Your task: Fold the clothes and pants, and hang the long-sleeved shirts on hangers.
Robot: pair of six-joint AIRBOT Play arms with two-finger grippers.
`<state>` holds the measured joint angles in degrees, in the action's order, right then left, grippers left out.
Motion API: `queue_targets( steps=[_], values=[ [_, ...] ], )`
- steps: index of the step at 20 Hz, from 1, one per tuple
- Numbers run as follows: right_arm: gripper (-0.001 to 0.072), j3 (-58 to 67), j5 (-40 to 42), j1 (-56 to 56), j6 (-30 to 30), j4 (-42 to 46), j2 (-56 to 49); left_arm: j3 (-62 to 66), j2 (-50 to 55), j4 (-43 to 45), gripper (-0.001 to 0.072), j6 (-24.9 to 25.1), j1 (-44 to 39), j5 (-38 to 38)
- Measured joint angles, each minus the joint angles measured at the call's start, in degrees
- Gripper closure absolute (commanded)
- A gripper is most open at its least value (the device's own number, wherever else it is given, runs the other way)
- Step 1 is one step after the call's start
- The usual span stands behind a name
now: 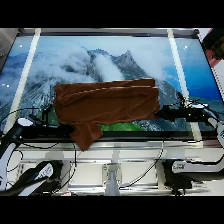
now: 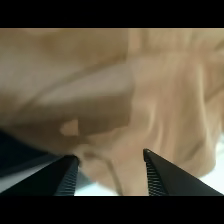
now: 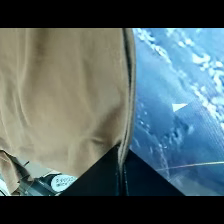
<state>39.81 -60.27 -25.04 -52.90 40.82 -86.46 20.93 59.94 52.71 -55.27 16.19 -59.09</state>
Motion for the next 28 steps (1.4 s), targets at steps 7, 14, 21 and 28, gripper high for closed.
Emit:
queue_targets(
  steps=[7,14,21,28],
  values=[
    [0.0701,0.1,-0.3,0.0,-0.1,0.0,0.0,-0.2,0.1,0.2,0.0605,0.0,-2.6,5.1],
    [0.0701,0.1,-2.2,0.0,0.7,0.6,0.7,0.2,0.1,0.5,0.0692,0.6,-2.9,-1.5],
    [0.0702,0.0,-7.3,0.0,2.8,0.5,10.3,7.1,-0.7,-0.3,0.0693,5.3,-2.9,-14.1],
    [0.0702,0.0,-9.8,0.0,2.8,-4.6,27.9,17.1,-5.9,-0.5,0.0692,6.6,-2.2,-19.5]
  ],
)
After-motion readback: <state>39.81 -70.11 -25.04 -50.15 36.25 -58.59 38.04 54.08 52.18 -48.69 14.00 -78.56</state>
